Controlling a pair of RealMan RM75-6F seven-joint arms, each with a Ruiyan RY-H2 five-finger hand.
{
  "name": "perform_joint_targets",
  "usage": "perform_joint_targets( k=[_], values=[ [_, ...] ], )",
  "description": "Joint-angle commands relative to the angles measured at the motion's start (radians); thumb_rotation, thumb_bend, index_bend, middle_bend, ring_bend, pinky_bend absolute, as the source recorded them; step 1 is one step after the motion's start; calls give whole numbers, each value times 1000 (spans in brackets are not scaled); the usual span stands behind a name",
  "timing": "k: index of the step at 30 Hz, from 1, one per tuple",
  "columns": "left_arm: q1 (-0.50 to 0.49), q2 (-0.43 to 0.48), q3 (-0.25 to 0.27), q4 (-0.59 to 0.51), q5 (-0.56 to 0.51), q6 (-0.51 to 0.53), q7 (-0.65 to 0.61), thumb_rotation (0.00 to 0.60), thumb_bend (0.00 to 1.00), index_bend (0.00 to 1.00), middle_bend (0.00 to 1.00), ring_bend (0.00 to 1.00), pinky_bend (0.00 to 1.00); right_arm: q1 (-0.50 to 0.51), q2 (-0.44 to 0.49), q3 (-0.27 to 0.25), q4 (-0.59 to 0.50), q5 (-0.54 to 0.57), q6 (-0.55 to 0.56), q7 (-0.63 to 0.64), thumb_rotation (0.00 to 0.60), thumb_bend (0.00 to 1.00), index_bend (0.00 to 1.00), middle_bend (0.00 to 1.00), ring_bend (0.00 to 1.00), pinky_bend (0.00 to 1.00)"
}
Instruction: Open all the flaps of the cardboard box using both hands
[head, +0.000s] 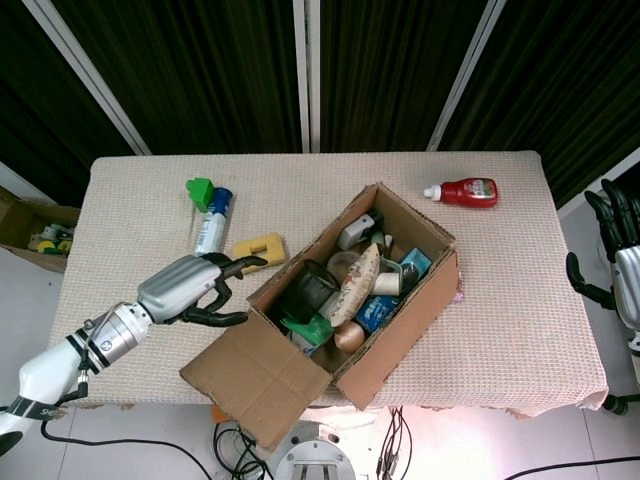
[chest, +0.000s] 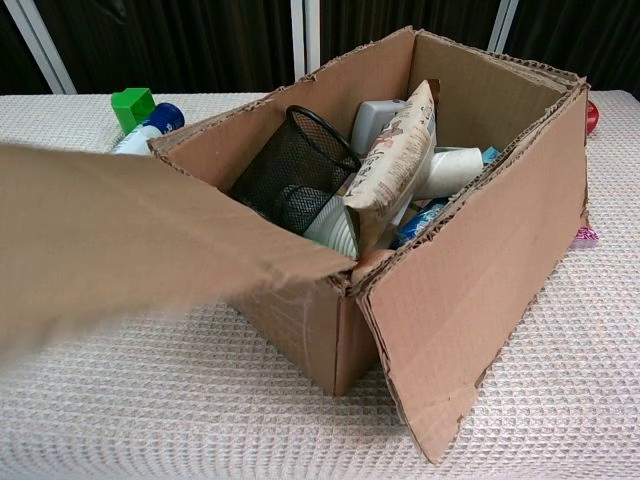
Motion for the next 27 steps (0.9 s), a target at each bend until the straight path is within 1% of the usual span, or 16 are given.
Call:
perform_joint_targets(
  k=[1, 2, 3, 4, 5, 6, 7, 8, 9, 10, 13, 15, 17, 20, 24, 27],
  values=[
    [21, -3, 12, 22, 9, 28, -14, 0, 17, 99, 773, 274, 197, -4, 0, -5, -2, -8, 4, -9, 538, 447, 0, 0, 0, 0],
    [30, -7, 16, 31, 12, 39, -12, 0, 17, 97, 694, 273, 197, -7, 0, -8, -2, -13, 6, -14, 539, 448, 0, 0, 0, 0],
    [40, -11, 21, 43, 15, 53, -4, 0, 17, 94, 586, 263, 198, -10, 1, -13, -2, -17, 8, -23, 540, 448, 0, 0, 0, 0],
    [58, -21, 31, 63, 20, 77, 18, 0, 16, 88, 439, 237, 198, -16, 1, -21, 0, -24, 10, -39, 540, 449, 0, 0, 0, 0],
    [82, -35, 42, 86, 20, 112, 56, 0, 15, 83, 350, 217, 198, -25, 1, -32, 1, -31, 12, -61, 540, 449, 0, 0, 0, 0],
    [104, -49, 51, 105, 14, 145, 95, 18, 14, 72, 239, 182, 198, -33, 0, -43, 2, -35, 13, -80, 539, 449, 0, 0, 0, 0],
    [130, -68, 59, 126, 6, 185, 144, 41, 15, 64, 171, 155, 199, -43, -2, -55, 3, -38, 14, -100, 537, 449, 0, 0, 0, 0],
    [161, -91, 69, 152, 1, 236, 209, 60, 16, 57, 132, 138, 199, -55, -5, -70, 3, -39, 14, -116, 537, 449, 0, 0, 0, 0],
    [205, -128, 83, 191, 4, 313, 315, 77, 19, 47, 97, 115, 198, -73, -10, -90, 5, -39, 14, -135, 536, 448, 0, 0, 0, 0],
    [240, -157, 94, 224, 10, 375, 403, 72, 20, 41, 78, 97, 197, -88, -17, -106, 9, -38, 16, -149, 537, 448, 0, 0, 0, 0],
    [363, -256, 138, 331, 39, 570, 663, 1, 21, 22, 52, 51, 194, -148, -49, -153, 44, -29, 43, -183, 538, 445, 0, 0, 0, 0],
    [440, -308, 173, 385, 49, 665, 737, 0, 22, 14, 52, 44, 192, -196, -82, -175, 88, -16, 85, -202, 539, 445, 0, 0, 0, 0],
    [500, -342, 202, 428, 52, 727, 734, 0, 22, 12, 52, 44, 191, -236, -114, -185, 133, 2, 121, -208, 539, 444, 0, 0, 0, 0],
    [586, -390, 247, 516, 58, 803, 676, 0, 22, 12, 52, 44, 190, -295, -170, -197, 221, 36, 165, -176, 539, 444, 0, 0, 0, 0],
    [653, -445, 277, 622, 69, 862, 626, 0, 22, 12, 52, 44, 188, -339, -225, -207, 312, 68, 169, -109, 538, 438, 0, 0, 0, 0],
    [678, -466, 288, 672, 76, 878, 582, 0, 22, 12, 52, 44, 186, -357, -256, -210, 366, 82, 155, -56, 536, 426, 0, 0, 0, 0]
  ],
)
